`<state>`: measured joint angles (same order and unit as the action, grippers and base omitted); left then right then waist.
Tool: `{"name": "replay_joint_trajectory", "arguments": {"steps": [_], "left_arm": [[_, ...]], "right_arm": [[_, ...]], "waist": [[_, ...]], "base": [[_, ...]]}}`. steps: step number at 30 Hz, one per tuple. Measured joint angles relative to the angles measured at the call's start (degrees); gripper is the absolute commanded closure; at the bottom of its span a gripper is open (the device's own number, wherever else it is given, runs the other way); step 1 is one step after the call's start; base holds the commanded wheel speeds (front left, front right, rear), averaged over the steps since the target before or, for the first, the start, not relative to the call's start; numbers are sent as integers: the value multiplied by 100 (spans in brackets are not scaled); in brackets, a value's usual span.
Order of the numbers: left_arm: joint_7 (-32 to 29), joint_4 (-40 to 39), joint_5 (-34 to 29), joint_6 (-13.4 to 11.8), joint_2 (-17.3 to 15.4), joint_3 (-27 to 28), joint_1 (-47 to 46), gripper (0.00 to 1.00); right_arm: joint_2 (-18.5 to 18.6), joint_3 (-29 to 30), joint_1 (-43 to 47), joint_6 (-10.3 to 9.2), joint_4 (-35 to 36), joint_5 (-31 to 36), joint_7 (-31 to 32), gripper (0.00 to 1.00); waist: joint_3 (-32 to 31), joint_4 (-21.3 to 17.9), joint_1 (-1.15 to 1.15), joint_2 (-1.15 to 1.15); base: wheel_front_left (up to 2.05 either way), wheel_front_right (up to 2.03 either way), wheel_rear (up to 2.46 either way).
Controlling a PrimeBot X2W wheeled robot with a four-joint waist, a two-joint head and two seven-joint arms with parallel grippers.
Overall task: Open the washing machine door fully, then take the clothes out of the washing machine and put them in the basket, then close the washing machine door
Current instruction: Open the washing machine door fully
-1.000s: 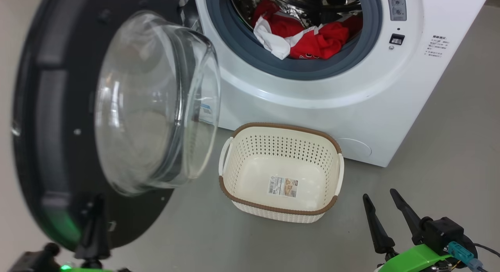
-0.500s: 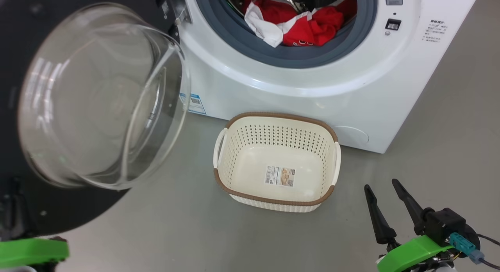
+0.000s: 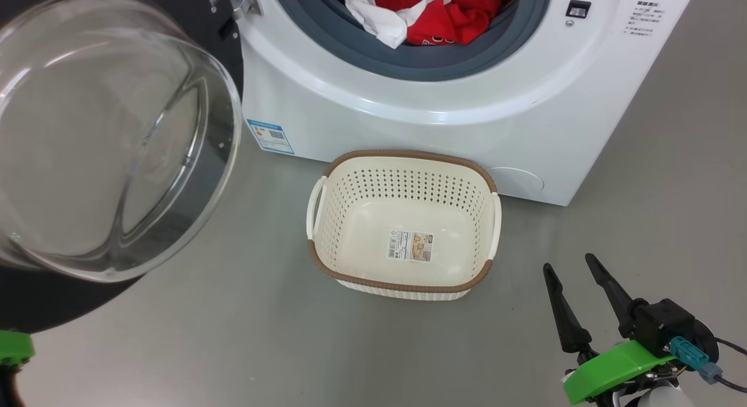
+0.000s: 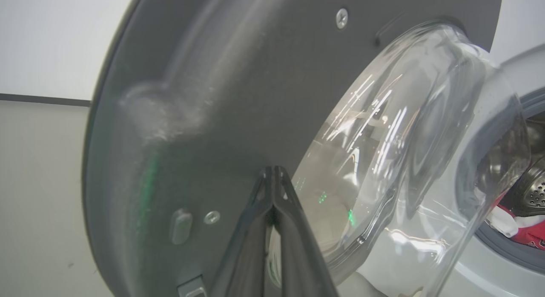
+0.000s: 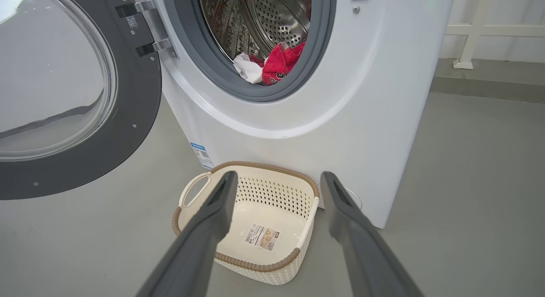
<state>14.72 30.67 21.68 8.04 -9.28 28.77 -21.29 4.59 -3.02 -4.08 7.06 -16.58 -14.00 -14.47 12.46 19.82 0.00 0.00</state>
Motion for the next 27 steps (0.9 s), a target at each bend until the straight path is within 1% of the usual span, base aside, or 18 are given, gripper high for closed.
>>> {"name": "replay_joint_trajectory", "arguments": {"steps": [5, 12, 18, 19, 24, 26, 27], "left_arm": [[0, 243, 0, 0, -176, 4, -116, 100], [0, 212, 2, -1, -163, -35, -82, 100], [0, -121, 76, -19, -49, -220, 287, 100], [0, -183, 83, -19, -42, -270, 373, 98], [0, -510, 129, -19, 137, -511, 754, 80], [0, -637, 156, -20, 197, -595, 930, 75], [0, -687, 163, -20, 209, -653, 1006, 71]], "right_arm": [[2, -9, -1, 0, -3, 0, 0, 0], [0, -22, 1, 0, -10, -1, 0, 0], [-14, -37, 11, 0, -10, -5, 0, 0], [-16, -40, 13, 0, -10, -8, 0, 0], [-45, -41, 21, 0, -16, -10, 0, 0], [-55, -40, 32, 0, -16, -11, 0, 0], [-63, -40, 38, 0, -19, -11, 0, 0]], "waist": [[-16, -43, 0, 0], [-156, -45, 0, 0], [-300, -36, 0, 0], [-319, -36, 0, 0], [-424, -42, 0, 0], [-465, -54, 0, 0], [-483, -61, 0, 0]], "base": [[0, 0, 0], [0, 0, 0], [0, 0, 0], [0, 0, 0], [0, 0, 0], [0, 0, 0], [0, 0, 0]]}}
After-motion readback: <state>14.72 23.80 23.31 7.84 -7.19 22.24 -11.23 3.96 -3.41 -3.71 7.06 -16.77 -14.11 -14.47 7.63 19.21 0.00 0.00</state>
